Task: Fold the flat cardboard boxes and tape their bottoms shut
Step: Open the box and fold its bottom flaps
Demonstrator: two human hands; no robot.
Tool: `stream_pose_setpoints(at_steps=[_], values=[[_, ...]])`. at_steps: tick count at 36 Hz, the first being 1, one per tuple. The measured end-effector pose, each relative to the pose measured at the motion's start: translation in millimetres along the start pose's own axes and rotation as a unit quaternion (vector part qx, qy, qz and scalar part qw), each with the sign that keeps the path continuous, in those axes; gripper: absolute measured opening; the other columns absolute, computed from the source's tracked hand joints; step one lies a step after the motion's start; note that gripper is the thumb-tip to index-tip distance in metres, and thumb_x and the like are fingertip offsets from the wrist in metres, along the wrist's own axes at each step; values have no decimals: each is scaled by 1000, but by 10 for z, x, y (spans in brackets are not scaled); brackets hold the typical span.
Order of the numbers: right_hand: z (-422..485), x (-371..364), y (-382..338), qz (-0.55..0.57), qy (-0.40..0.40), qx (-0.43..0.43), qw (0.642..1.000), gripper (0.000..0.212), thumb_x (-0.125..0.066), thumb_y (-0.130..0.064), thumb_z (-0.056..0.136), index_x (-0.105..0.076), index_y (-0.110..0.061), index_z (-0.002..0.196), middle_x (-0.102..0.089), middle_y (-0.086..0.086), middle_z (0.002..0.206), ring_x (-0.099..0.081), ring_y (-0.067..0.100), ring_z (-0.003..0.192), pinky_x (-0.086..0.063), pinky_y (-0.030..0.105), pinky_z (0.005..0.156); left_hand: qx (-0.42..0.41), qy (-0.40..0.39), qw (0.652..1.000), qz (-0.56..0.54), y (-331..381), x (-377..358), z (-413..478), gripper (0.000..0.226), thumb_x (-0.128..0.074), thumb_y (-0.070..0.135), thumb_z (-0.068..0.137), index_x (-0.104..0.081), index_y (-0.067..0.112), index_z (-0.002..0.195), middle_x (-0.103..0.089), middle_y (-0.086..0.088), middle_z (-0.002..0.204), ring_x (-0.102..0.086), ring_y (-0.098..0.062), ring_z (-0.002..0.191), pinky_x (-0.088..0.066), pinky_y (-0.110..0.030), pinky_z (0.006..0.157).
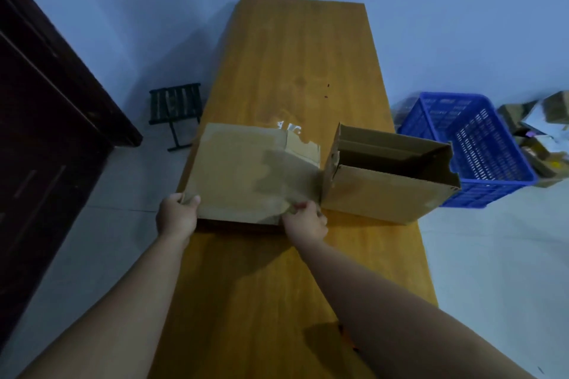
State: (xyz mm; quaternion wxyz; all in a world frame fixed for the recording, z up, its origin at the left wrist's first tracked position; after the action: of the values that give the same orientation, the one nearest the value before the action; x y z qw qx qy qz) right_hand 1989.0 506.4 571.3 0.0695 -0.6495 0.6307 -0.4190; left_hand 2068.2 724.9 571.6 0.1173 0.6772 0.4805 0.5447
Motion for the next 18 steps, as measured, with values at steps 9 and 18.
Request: stream_pose_setpoints(at_steps=[9, 18], values=[[-138, 37, 68, 135, 61, 6, 989, 60, -54, -51, 90, -34, -22, 138, -47, 9, 138, -40, 34, 128, -41, 50, 103, 29, -67, 931, -357, -208, 386, -176, 42, -51, 9, 96, -41, 11, 137, -51, -8, 125, -53, -26, 109, -46, -39, 83], [-695, 285, -86, 196, -12, 94, 976, 54, -50, -34, 97, -28, -27, 147, -42, 3, 142, -43, 29, 127, -51, 44, 89, -1, -170, 908, -383, -820, 892, -636, 53, -54, 13, 91, -40, 20, 142, -53, -5, 133, -51, -25, 120, -40, -43, 101]])
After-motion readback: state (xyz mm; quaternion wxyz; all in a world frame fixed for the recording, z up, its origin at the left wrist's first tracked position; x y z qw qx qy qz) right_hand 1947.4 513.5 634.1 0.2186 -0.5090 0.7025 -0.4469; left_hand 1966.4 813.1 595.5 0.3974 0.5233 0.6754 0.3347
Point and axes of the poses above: each hand's wrist, its own z-axis towards the middle knuckle, its own x-axis out of the back of the hand, y = z × x, the point moved 2 cm from there along z, towards the middle knuckle
